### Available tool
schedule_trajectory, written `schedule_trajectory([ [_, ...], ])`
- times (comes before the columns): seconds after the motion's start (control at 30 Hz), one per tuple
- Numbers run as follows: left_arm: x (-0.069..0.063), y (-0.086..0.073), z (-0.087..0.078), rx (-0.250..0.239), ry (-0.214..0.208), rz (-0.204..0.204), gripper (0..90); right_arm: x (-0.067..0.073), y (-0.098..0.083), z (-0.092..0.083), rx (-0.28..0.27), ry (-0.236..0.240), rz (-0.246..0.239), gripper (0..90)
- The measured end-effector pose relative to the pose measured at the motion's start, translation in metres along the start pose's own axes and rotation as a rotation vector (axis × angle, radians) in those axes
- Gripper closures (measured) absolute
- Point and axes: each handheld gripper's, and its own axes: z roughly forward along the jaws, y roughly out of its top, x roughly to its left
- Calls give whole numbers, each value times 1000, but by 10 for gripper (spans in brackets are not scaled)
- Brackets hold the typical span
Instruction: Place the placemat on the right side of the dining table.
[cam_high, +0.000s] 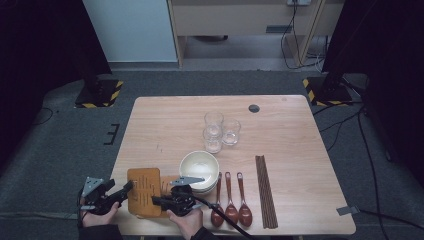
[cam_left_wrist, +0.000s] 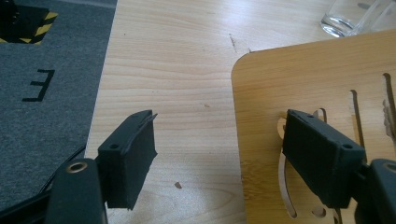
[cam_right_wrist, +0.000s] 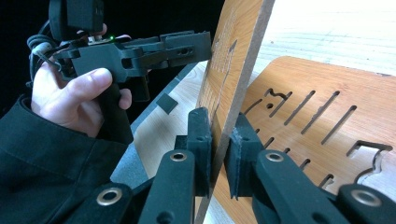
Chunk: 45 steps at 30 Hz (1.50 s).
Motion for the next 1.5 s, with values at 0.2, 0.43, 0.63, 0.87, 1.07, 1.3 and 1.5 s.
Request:
schedule_trajectory([
  [0.2, 0, 1, -2, -19, -5, -6, 231, 0, 0, -1, -5, 11, 20, 845],
  [0.43, 0, 3, -5, -33, -4, -6, 218, -3, -2, -2, -17, 29, 65, 870],
  [0.63, -1, 4, -6, -38, -8, -2, 216, -3, -3, -3, -29, 26, 64, 873],
  [0.87, -1, 5, -7, -48, -11, -1, 216, -2, 0, -6, -55, 8, 57, 874],
  [1.07, 0, 4, -7, -44, -10, -6, 215, -1, 4, -11, -78, 6, 53, 874],
  [1.3, 0, 3, -5, -28, -7, -7, 219, -1, 10, -20, -115, -11, 30, 873],
  [1.5, 0, 1, -1, 2, -2, -1, 226, 2, 16, -28, -148, -19, 4, 873],
])
